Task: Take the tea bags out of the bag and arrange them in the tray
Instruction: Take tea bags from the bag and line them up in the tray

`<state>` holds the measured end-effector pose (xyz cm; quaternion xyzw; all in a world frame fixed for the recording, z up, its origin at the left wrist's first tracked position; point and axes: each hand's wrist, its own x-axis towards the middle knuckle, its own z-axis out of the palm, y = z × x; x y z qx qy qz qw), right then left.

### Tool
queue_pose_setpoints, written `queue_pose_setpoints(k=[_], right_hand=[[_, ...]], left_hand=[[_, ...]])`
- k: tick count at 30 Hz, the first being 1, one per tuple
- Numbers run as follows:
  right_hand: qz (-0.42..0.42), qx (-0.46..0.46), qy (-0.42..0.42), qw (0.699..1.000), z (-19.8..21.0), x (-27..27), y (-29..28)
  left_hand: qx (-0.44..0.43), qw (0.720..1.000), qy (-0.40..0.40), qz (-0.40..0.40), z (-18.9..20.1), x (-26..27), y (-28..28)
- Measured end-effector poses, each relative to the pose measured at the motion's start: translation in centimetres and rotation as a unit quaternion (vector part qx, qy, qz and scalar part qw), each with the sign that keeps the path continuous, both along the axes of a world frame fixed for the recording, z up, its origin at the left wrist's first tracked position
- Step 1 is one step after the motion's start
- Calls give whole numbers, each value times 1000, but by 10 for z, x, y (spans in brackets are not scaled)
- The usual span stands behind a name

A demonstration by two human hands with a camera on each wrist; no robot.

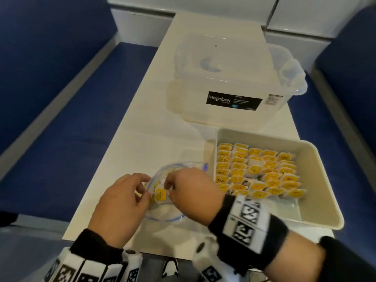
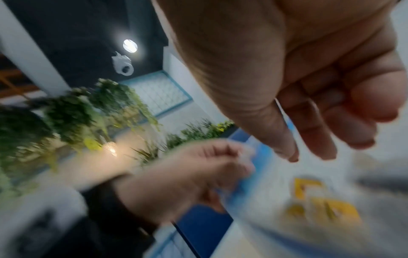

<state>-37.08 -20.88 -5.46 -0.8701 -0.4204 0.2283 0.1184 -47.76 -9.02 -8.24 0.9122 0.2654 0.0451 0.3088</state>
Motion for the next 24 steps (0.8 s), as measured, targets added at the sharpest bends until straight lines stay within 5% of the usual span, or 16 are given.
queue_pose_setpoints(k=[6,14,20,24], right_hand=[[11,-78,-22,997,-53,-9,36],[11,-39,-54,998,-51,-5,27],[-54,77,-16,995,-20,4,-3],[-129,184,18,974,13,16,-33]], left_hand=[[-24,999,-34,-14,-4,0,-1],[-34,999,-31,-10,-6,0,2],[-10,999,-32,-28,-6,6,2],[-6,989,-132,-66,3,19,-8]])
